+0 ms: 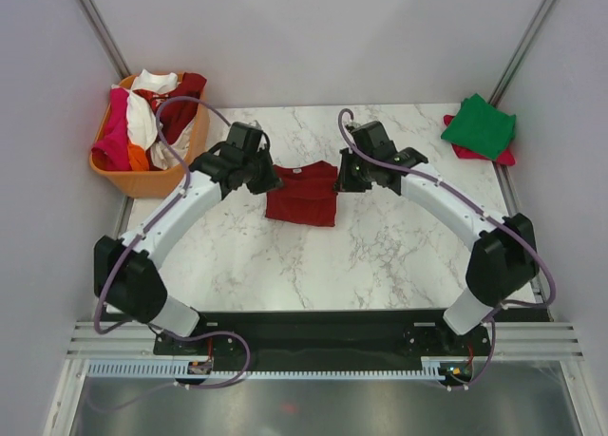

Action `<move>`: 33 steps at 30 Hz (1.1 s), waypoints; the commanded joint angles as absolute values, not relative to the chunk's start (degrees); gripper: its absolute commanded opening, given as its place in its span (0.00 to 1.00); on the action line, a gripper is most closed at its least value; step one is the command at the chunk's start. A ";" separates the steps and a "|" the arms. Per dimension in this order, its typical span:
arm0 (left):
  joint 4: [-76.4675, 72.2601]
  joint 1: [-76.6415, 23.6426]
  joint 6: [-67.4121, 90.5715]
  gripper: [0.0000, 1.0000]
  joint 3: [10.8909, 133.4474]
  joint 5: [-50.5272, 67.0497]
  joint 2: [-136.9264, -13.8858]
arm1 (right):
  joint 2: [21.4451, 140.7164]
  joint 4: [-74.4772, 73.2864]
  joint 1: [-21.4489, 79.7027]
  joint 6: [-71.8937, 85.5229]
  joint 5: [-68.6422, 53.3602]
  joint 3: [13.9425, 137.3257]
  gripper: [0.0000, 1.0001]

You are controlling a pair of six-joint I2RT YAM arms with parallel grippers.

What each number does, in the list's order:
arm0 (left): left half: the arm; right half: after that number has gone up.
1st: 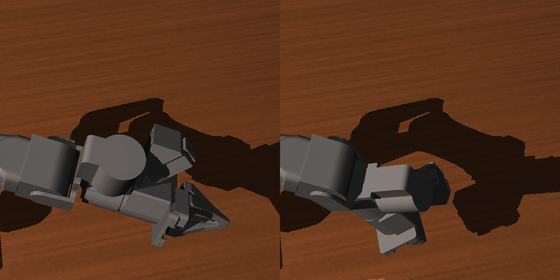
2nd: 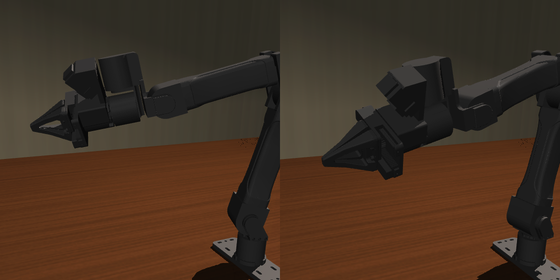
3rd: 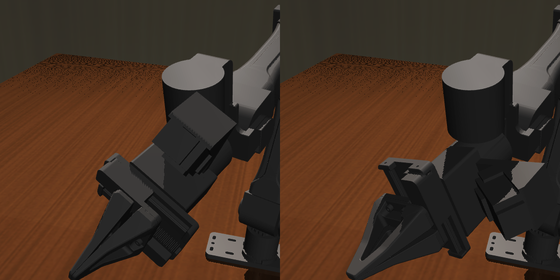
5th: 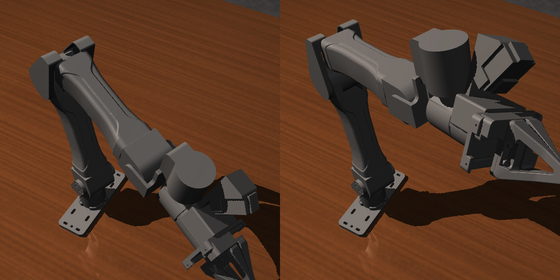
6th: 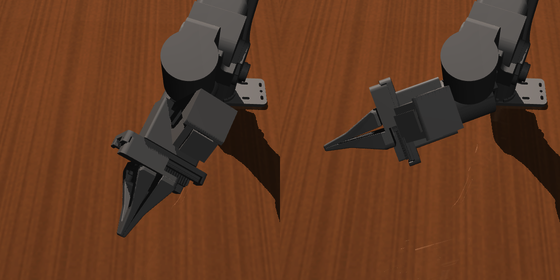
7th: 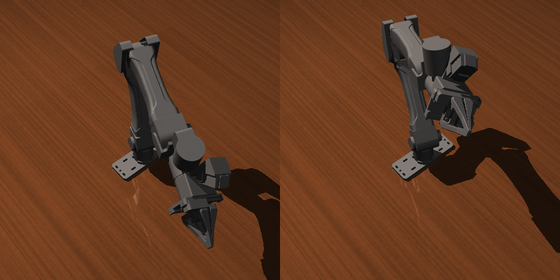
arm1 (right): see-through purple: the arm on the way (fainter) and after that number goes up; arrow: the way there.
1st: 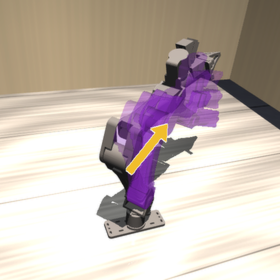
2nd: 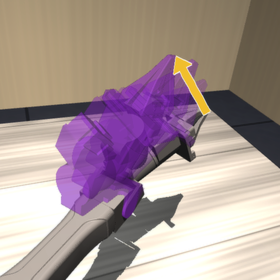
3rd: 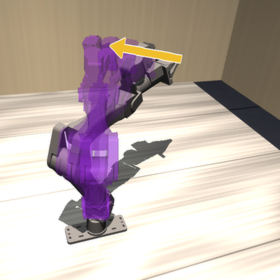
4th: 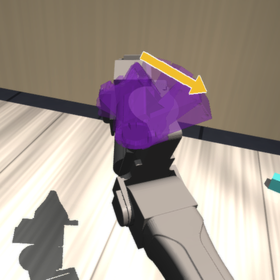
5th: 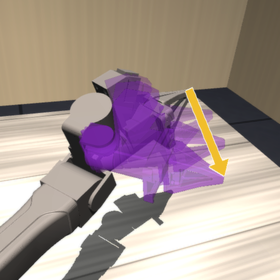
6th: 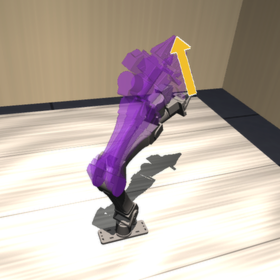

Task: Fold and stack the t-shirts
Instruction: Fold the tshirt

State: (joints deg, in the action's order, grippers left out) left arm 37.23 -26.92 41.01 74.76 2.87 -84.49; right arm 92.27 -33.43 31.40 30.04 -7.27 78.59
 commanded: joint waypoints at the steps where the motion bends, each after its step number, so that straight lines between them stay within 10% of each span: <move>1: 37.35 -25.40 36.22 0.03 82.41 0.18 -90.95 | 96.58 -34.19 29.19 26.98 -8.17 84.01 0.00; 8: 37.71 -20.57 34.90 0.05 94.20 1.49 -108.70 | 113.89 -34.19 25.14 27.60 -8.17 96.65 0.03; 10: 37.97 -19.52 34.20 0.10 99.28 1.67 -115.00 | 120.28 -34.36 23.31 27.07 -9.83 100.44 0.30; 12: 37.53 -18.11 33.14 0.35 103.77 3.84 -119.85 | 124.43 -36.45 21.02 26.37 -9.33 107.99 0.42; 14: 40.32 -17.06 28.92 0.90 116.40 6.84 -129.74 | 128.84 -39.19 19.34 26.72 -7.99 116.08 0.71; 18: 50.63 -14.59 30.94 0.94 133.15 7.64 -135.80 | 126.84 -39.46 15.92 25.32 -8.00 120.32 0.95; 26: 45.71 -14.77 27.16 0.90 116.73 2.72 -116.56 | 105.22 -24.73 17.31 26.70 -18.96 94.51 0.86; 33: 37.20 -16.70 27.68 0.82 98.72 12.90 -106.18 | 105.20 -14.69 23.55 32.16 -34.53 82.01 0.55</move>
State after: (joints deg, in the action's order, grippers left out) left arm 42.13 -15.66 29.89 104.53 6.72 -107.46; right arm 102.21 -21.10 22.20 28.64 -26.09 86.59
